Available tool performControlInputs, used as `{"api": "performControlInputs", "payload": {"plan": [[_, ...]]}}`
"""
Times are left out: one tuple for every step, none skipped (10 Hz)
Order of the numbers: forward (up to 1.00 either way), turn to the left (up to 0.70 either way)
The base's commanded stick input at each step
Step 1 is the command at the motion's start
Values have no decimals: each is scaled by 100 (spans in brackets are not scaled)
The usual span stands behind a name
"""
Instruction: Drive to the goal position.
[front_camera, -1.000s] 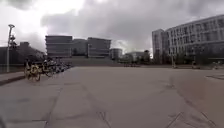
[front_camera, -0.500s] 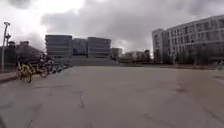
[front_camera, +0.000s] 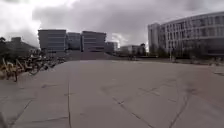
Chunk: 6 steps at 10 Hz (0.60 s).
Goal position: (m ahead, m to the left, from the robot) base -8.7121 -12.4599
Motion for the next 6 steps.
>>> {"api": "performControlInputs", "payload": {"plan": [[0,-33],[0,-39],[0,-43],[0,-43],[0,-44],[0,-44]]}}
